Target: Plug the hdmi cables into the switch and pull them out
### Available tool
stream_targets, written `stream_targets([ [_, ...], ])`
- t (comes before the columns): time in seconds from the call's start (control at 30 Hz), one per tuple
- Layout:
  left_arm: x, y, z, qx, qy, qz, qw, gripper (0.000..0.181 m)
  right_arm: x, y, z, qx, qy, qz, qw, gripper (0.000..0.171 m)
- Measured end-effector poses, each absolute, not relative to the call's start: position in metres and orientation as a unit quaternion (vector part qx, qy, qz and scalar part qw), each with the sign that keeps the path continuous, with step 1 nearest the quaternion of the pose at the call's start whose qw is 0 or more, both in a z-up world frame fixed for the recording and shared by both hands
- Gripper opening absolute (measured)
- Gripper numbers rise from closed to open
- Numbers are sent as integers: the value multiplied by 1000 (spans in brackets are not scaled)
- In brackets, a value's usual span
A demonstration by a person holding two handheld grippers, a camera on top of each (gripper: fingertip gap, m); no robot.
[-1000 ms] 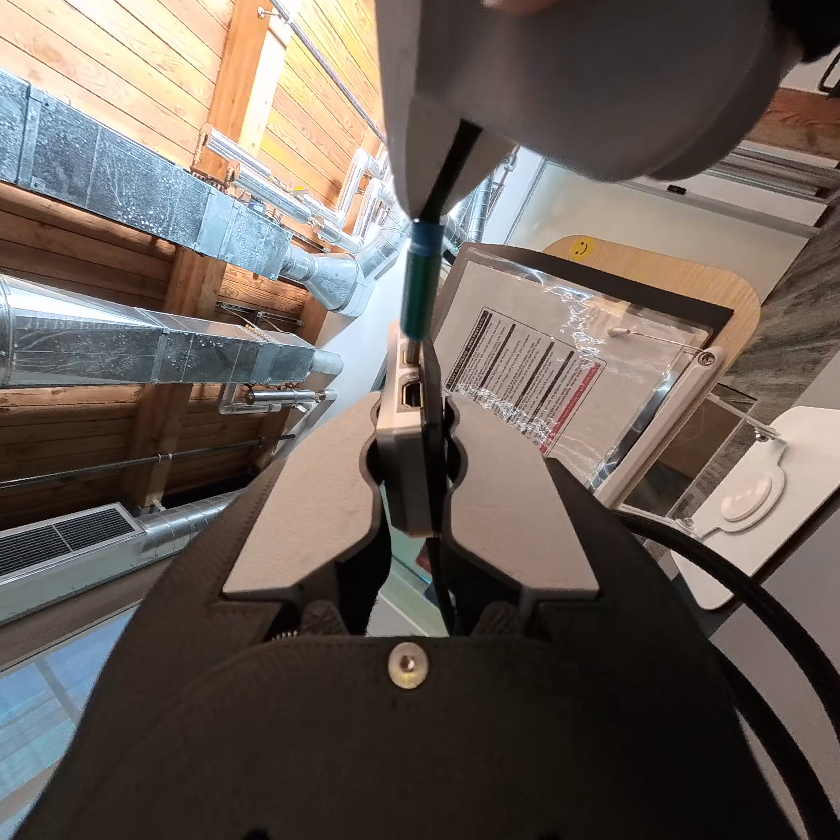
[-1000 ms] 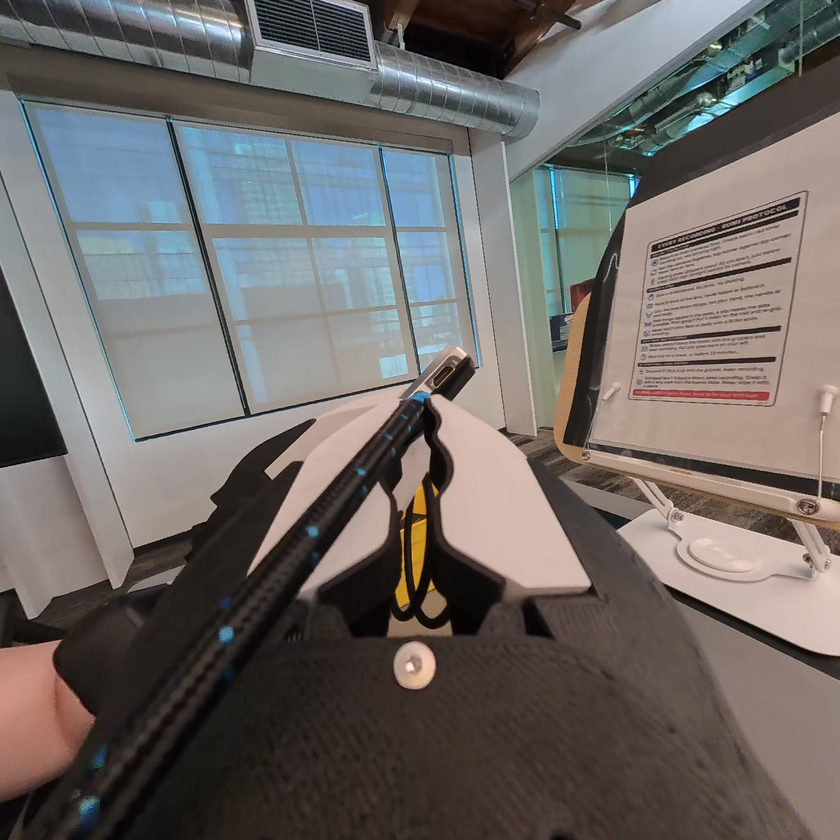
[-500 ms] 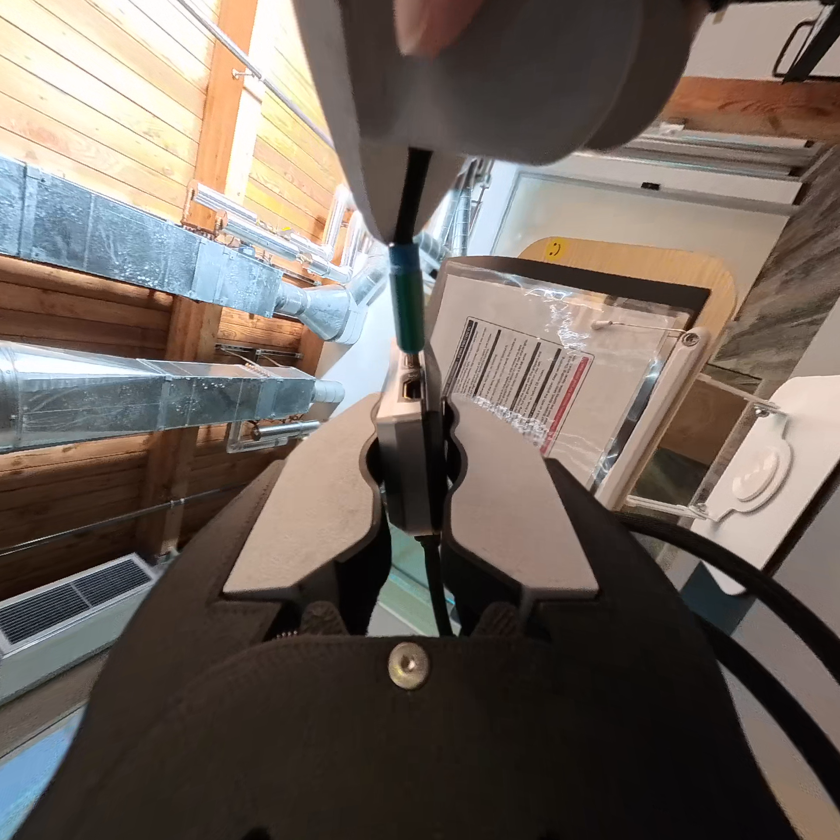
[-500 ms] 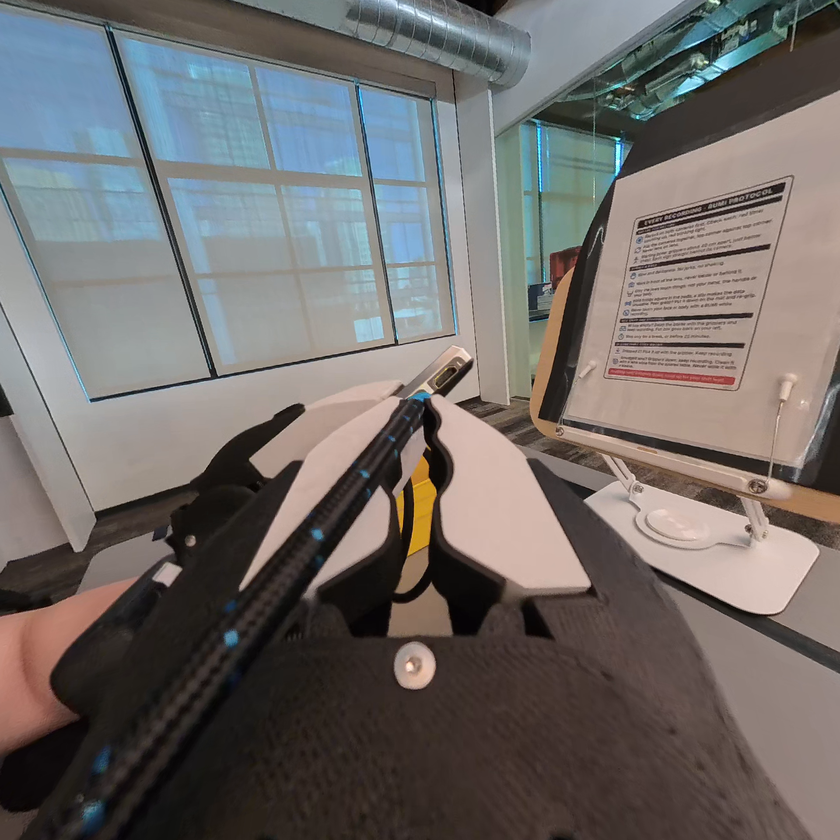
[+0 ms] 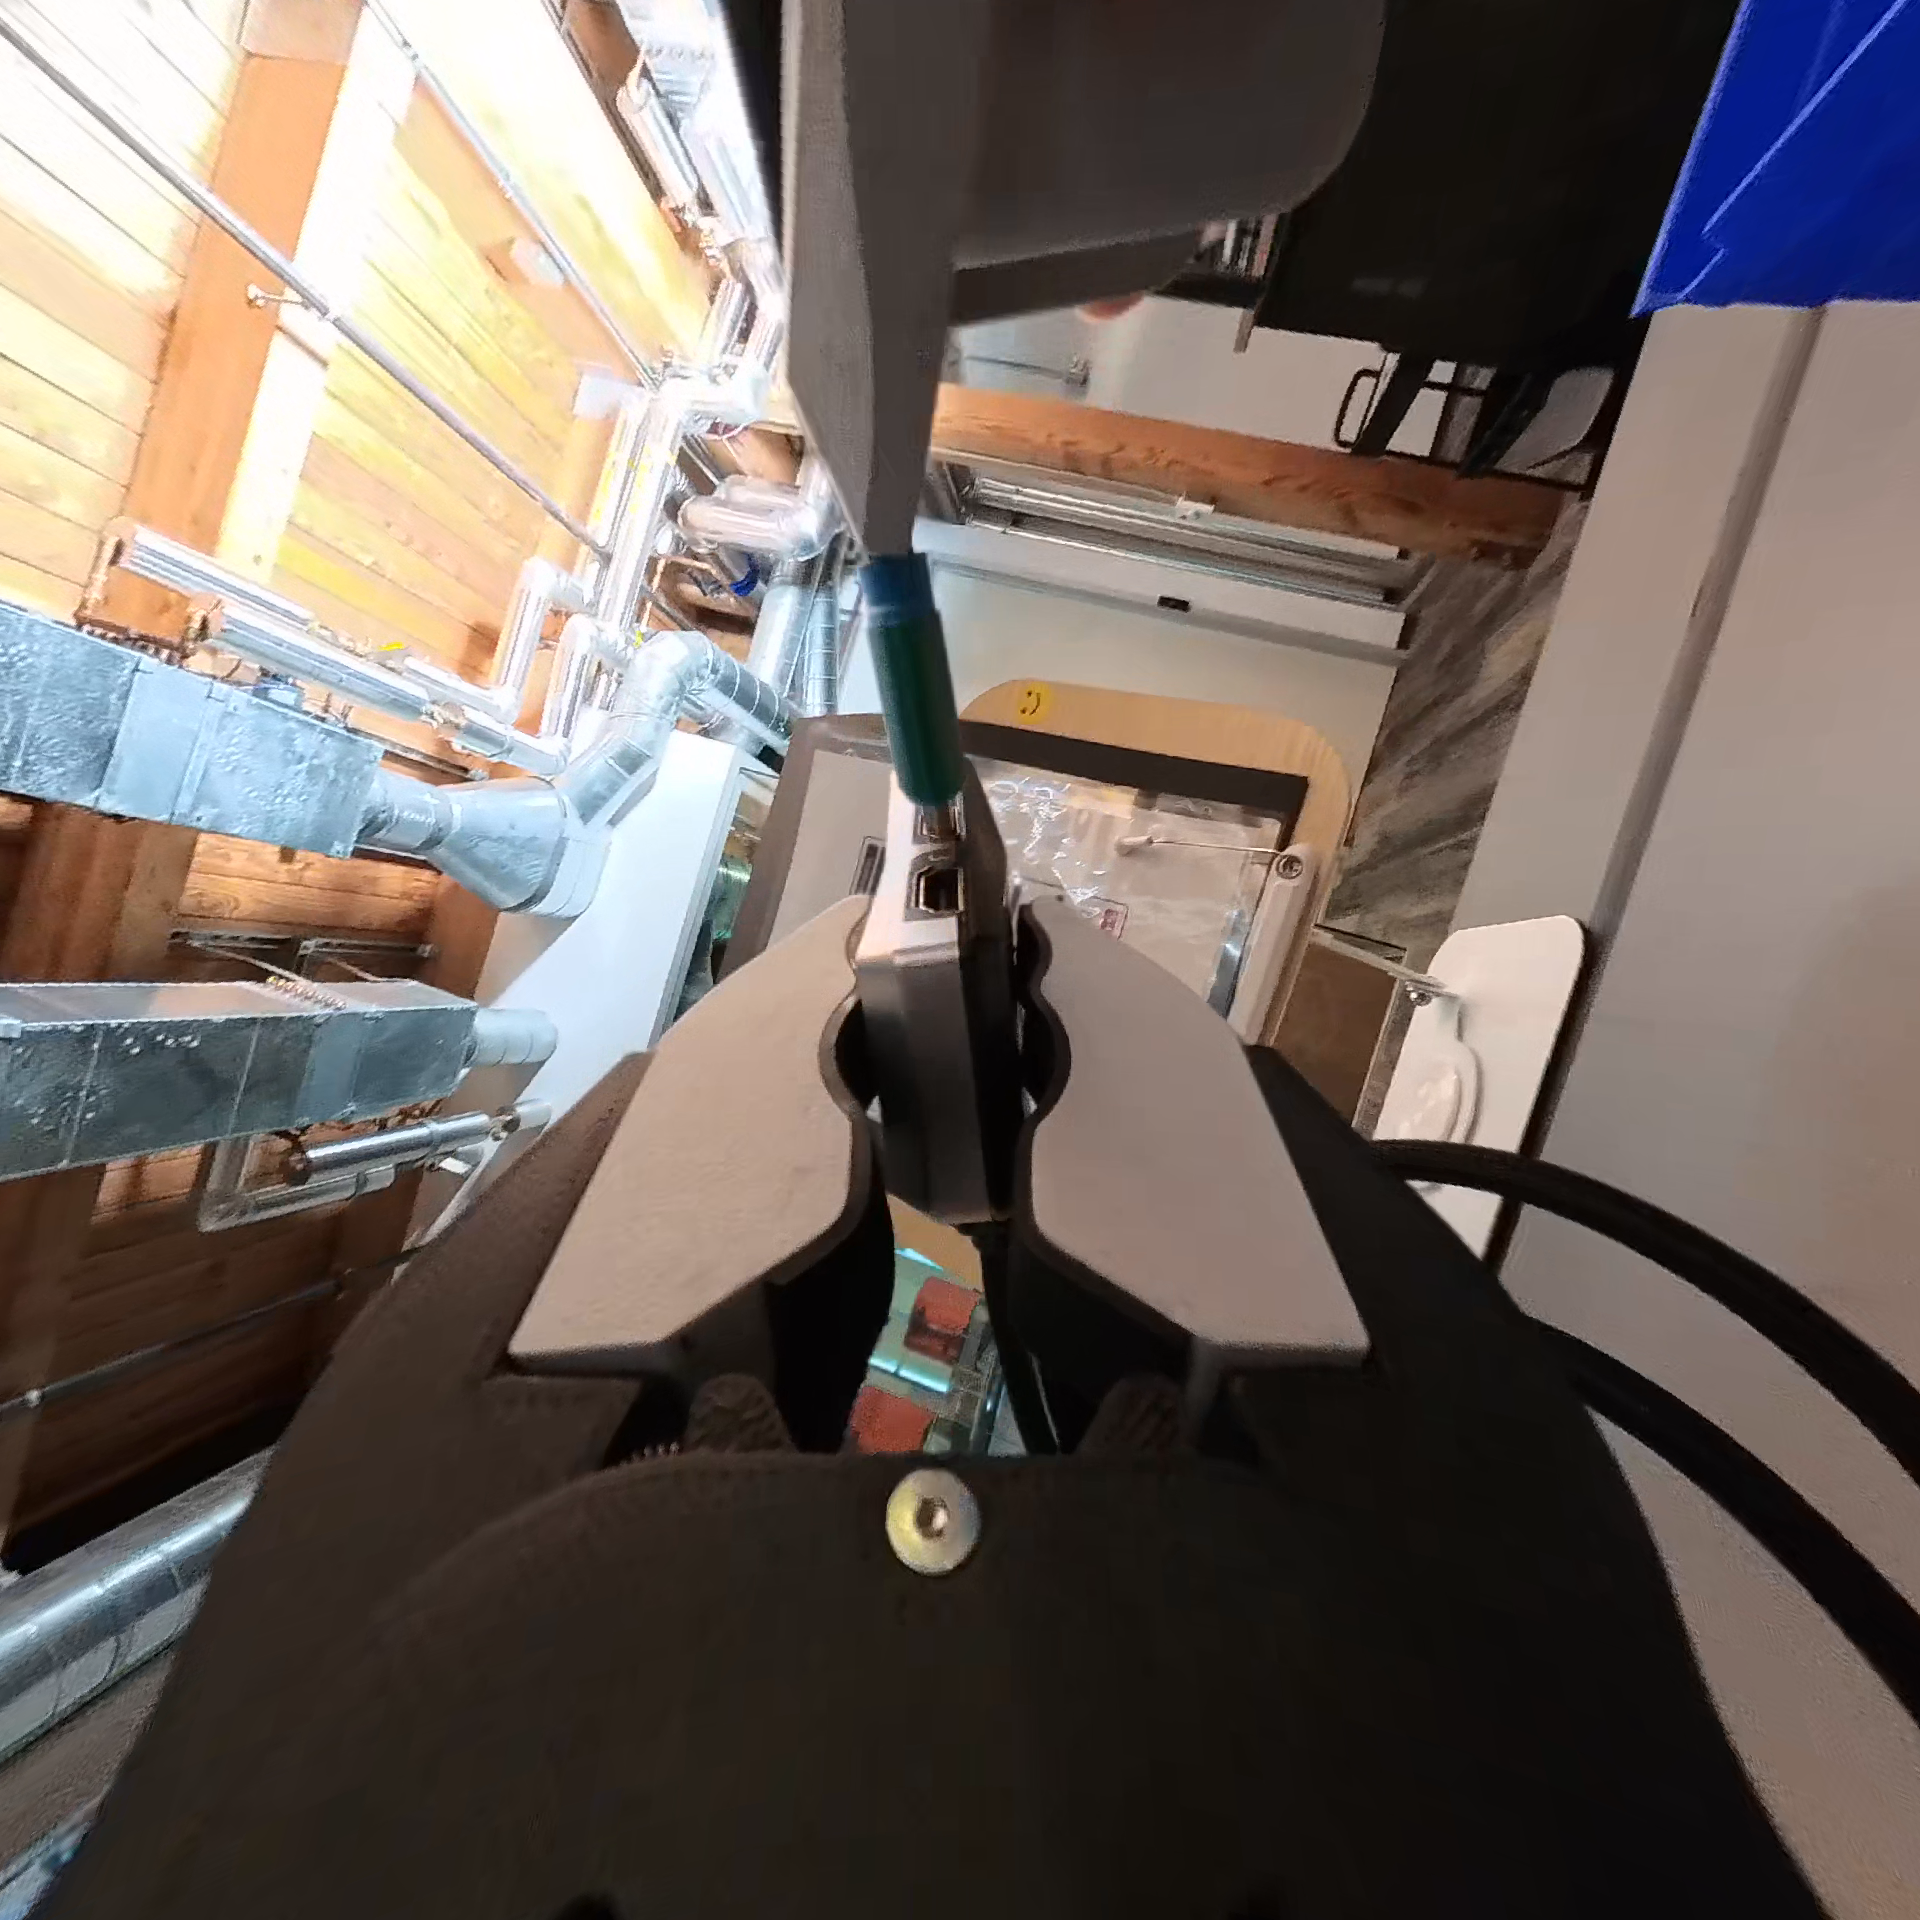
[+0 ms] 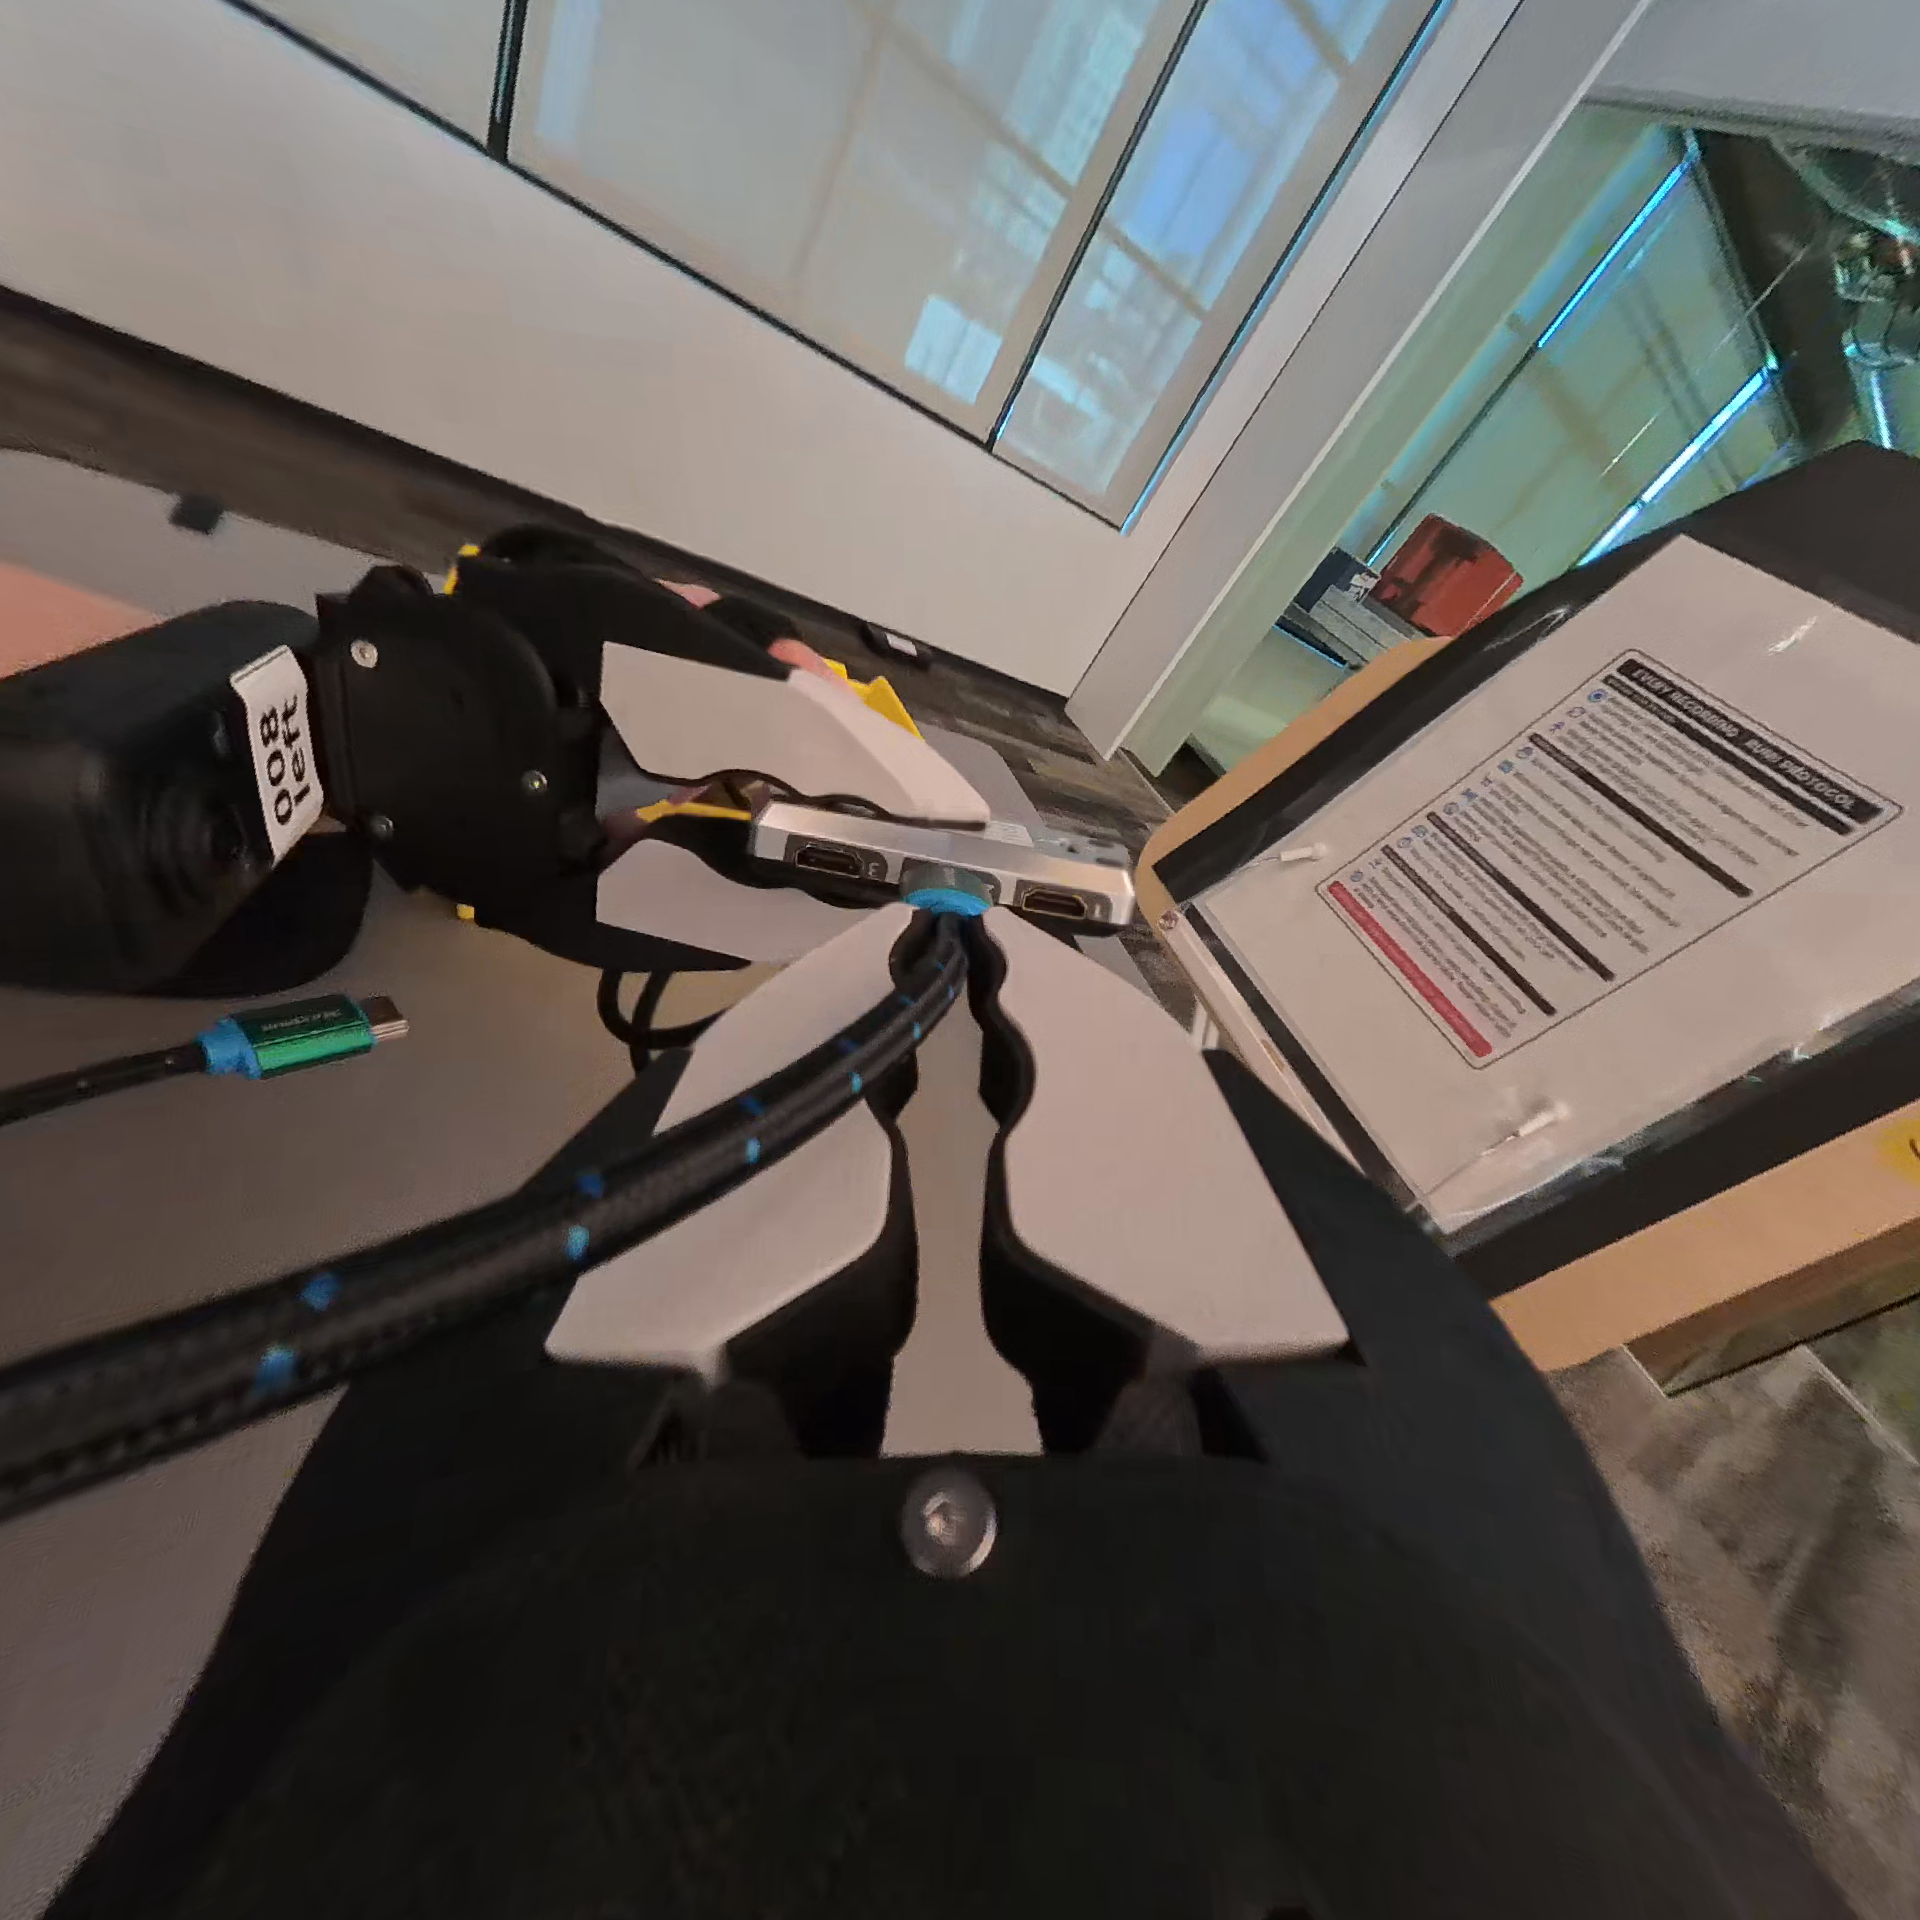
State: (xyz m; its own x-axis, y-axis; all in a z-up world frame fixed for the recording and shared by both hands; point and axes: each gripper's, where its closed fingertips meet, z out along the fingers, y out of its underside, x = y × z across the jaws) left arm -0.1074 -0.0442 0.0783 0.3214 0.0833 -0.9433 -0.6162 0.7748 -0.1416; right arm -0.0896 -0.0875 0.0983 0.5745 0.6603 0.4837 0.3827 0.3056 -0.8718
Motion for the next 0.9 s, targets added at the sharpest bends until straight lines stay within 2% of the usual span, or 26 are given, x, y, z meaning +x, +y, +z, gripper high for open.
stream_targets([
  [0.03,-107,-45,77,-248,540,225,773,21,-90,-88,97,-585,-450,101,667,7],
  [0.77,-109,-51,73,-270,555,194,763,20,-91,-87,91,-621,-422,152,643,7],
  [0.87,-96,-49,57,-296,585,147,741,21,-77,-87,75,-621,-479,125,609,8],
  [0.9,-89,-49,45,-307,603,126,726,21,-66,-86,61,-640,-499,105,574,17],
])
